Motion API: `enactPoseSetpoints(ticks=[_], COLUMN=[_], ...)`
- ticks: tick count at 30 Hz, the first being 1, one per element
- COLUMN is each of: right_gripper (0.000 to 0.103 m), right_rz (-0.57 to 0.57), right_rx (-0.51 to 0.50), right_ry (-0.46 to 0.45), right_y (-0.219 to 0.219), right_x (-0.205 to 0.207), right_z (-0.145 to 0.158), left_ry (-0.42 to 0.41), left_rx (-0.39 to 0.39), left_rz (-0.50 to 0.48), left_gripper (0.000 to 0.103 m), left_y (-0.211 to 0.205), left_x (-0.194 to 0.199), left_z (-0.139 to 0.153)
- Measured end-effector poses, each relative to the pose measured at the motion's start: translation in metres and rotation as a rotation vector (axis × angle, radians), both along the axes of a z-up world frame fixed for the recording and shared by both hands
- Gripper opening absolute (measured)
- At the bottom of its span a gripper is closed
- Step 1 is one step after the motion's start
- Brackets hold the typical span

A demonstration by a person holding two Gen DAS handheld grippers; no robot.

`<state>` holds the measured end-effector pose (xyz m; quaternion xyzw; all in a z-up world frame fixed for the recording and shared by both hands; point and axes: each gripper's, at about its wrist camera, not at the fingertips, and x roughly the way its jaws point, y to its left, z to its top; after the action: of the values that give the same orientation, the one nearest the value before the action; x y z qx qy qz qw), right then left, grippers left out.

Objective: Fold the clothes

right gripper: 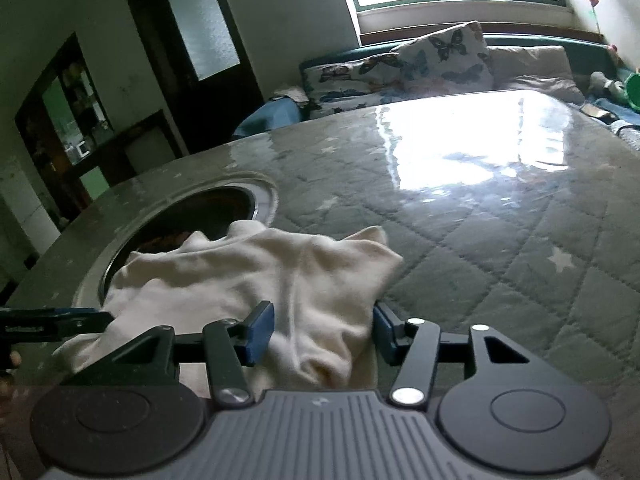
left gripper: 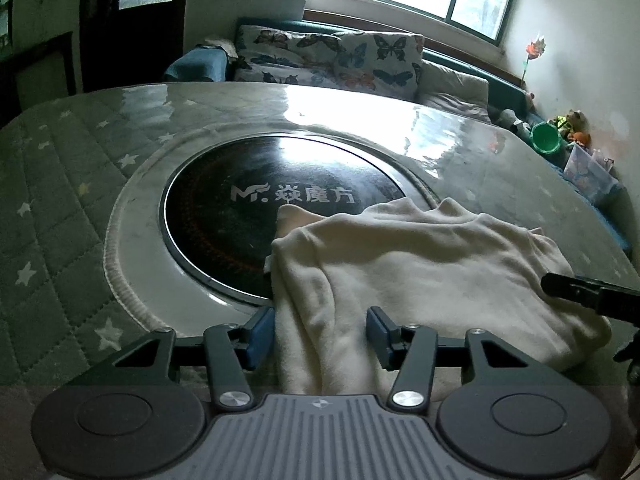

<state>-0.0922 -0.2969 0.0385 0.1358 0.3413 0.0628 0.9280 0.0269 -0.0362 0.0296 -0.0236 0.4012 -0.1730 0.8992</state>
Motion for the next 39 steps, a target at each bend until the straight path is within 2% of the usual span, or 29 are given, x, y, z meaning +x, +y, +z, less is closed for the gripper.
enactPoseSetpoints(ticks=[1,3,6,15,20,28,39], right_gripper=[0.047,0.033,0.026,0.021,0.021,0.02,0.019], right_rz=[0.005,0.011,0.008,-0.017,-0.046,-0.156,-0.371], right_rx=[0.003,0.011,0.073,0.126,0.105,0.059,-0.056], right_ry=[0.002,0.008,0.017,-0.018,-0.047,-0.076,-0.113], right_y=[0.001,0.002,-0.007,-0.016,-0.028,-0.07,-0.148], right_x=[0.0,0.001,0.0,-0.011,-0.023,-0.045,-0.092], right_z=[0.0,0.0,-0.002,0.001,0.011,0.024,0.045], left_ry=[0.001,0.003,0.018,0.024,-0.006,-0.045,-0.063], left_rx=[-0.004,-0.012,-0.04,-0.094,-0.114,-0.106,-0.072], left_rz=[-0.003,-0.008,0.002,0.005,-0.033,-0.165,-0.395], left_gripper=[0.044,0.036,0.027,0.02,0.019,0.019,0.019], left_y=[-0.001,-0.004,-0.002,0.0,-0.016,-0.084,-0.214], left_x=[0.0,0.0,0.003,0.006,0.01,0.015,0.017], left_z=[0.0,0.0,-0.001,0.003,0.015,0.03,0.034])
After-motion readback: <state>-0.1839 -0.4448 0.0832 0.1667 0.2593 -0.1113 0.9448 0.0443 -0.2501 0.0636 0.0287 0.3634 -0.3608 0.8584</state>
